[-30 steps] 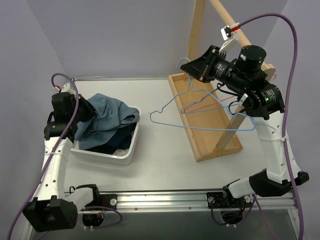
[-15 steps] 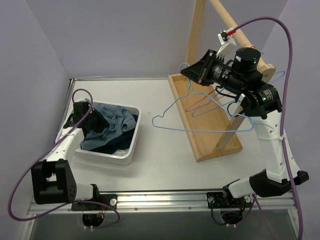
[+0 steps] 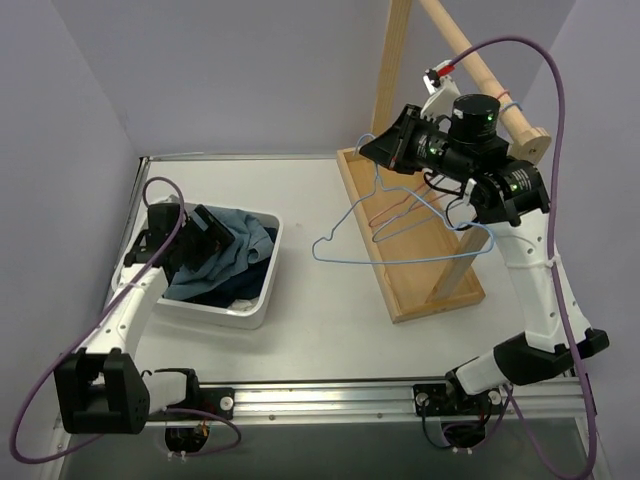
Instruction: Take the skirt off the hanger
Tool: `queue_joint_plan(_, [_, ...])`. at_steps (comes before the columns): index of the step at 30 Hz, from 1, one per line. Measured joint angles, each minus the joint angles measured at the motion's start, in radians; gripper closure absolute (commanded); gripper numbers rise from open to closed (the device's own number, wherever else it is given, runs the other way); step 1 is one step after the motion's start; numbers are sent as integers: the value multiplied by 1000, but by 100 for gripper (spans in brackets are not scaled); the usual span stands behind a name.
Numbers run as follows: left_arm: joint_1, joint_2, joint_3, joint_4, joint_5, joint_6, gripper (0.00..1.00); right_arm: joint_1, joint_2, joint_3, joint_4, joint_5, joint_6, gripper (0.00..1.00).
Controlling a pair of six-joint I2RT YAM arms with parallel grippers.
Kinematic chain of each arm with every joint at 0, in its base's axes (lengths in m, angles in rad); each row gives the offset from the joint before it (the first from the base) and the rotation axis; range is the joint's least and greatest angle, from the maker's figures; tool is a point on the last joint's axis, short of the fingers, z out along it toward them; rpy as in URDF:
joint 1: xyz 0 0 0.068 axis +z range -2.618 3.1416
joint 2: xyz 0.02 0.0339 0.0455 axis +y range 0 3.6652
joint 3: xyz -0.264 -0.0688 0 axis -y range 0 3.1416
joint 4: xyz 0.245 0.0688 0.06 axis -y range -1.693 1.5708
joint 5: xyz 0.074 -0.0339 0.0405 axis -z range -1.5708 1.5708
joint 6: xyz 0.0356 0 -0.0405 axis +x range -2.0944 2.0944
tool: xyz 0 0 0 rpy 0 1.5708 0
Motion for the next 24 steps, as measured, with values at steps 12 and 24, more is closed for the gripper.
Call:
queue_joint_plan(12, [-39, -344, 97, -266, -126, -119, 6, 0, 153, 98, -18, -7, -26, 100])
queue_joint_plan(24, [-233, -271, 470, -283, -121, 41, 4, 5, 191, 103, 14, 44, 2, 100])
